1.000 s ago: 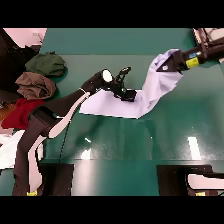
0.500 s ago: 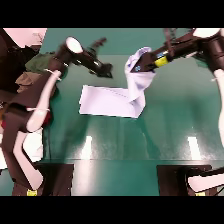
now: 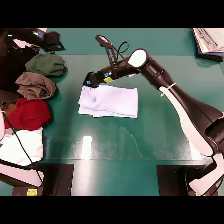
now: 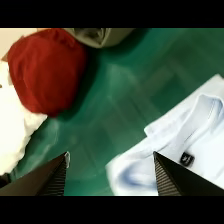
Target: Fold the shirts.
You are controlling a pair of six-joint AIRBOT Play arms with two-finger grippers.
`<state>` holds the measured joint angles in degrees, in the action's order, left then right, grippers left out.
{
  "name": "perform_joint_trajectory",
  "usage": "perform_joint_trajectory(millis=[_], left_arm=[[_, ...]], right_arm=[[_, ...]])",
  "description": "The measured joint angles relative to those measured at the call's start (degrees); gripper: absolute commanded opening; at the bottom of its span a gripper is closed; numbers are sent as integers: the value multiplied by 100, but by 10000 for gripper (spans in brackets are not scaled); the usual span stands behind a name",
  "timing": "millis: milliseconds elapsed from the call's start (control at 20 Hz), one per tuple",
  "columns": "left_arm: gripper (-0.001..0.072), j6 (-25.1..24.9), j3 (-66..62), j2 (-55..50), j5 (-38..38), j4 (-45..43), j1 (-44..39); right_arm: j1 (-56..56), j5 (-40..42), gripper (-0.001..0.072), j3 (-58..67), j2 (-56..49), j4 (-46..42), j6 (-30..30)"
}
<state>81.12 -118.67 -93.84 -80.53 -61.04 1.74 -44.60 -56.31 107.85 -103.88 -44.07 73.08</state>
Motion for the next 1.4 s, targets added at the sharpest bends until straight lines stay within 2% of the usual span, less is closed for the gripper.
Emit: perform_joint_trajectory(millis=[100, 300, 400, 550, 750, 900, 1050, 1200, 1250, 1300, 1400], left_arm=[[25, -7, 33, 129, -133, 4, 103], [24, -109, 496, 236, -468, 249, 146], [23, -179, 822, 249, -531, 317, 94], [23, -258, 1099, 278, -444, 398, -26], [23, -299, 1215, 315, -136, 433, -238], [24, -328, 1241, 326, -9, 439, -393], [24, -345, 1250, 326, 55, 433, -457], [24, -352, 1255, 326, 83, 431, -492], [24, -354, 1255, 326, 83, 431, -496], [24, -356, 1255, 326, 83, 431, -498], [24, -358, 1255, 326, 72, 428, -496]], right_arm=[[87, -144, 594, 0, 151, -330, -13], [704, -1250, 594, -219, 553, -1167, 179], [1152, -1694, 595, -684, 815, -1377, 295], [1893, -1943, 595, -1818, 1248, -1436, 439], [2896, -1561, 596, -3650, 1611, -699, 496], [3270, -1054, 594, -4546, 1554, 223, 225], [3224, -688, 574, -4833, 1250, 981, -74], [2826, -566, 574, -4597, 763, 1587, -219], [2675, -533, 540, -4459, 590, 1749, -264], [2507, -494, 396, -4299, 407, 1910, -317], [2227, -389, 25, -3980, 111, 2020, -424]])
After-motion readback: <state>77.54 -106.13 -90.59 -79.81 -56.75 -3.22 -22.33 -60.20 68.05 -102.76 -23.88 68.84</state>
